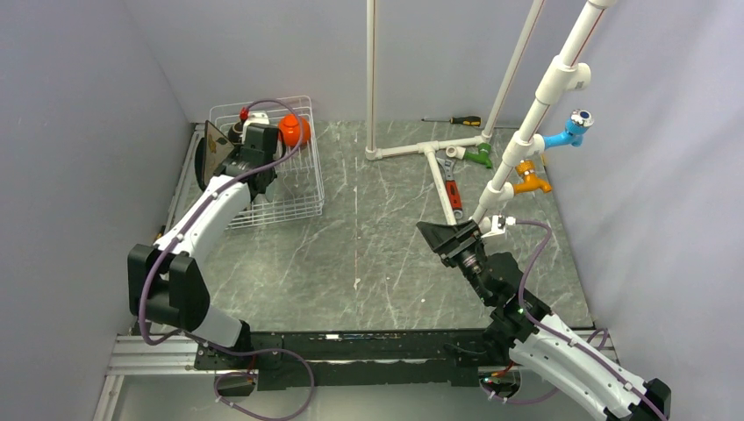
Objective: Load the mixed dishes into the dish rack
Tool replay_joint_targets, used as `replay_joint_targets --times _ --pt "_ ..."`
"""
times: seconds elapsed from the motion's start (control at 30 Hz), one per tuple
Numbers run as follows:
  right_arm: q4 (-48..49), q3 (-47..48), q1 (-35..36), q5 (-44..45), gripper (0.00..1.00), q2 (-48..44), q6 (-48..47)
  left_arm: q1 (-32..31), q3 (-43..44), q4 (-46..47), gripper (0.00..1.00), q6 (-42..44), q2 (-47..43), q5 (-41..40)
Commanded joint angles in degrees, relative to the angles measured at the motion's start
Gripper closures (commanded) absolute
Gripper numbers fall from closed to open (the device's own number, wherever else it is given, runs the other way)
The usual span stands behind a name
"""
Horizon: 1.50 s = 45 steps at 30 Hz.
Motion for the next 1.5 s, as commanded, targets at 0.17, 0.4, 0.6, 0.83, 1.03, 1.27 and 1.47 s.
replay_joint_targets --times 0.17,0.4,0.6,0.83,1.03,1.27,1.47 --pt "0.51 -0.06 -0.05 0.49 0.24 -0.22 -0.13 2.25 5.85 3.51 1.00 -2.07 2.35 1.90" --pt "0.43 0.12 -0.03 0.49 0.24 -0.30 -0.29 2.57 7.46 1.73 1.00 -2.24 6.04 2.48" --pt "0.21 0.12 0.01 0.49 0.24 -0.56 -0.41 2.57 7.99 1.14 1.00 -2.85 8.03 2.25" --pt "-1.06 0.20 -0.13 0.90 0.24 -1.74 -0.58 2.57 9.81 -1.17 1.00 -3.97 10.19 1.95" --pt "-2.11 0.67 -0.04 1.35 0.24 -2.64 -1.09 2.68 10.17 -1.41 0.78 -4.30 10.59 3.67" --pt "-2.74 1.16 -0.02 1.28 0.24 -2.69 -1.27 3.00 10.70 -2.06 0.57 -4.81 10.80 4.74" --pt "-3.30 1.82 -0.04 1.28 0.24 -2.67 -1.56 3.27 10.35 -1.91 0.46 -4.85 9.46 4.54"
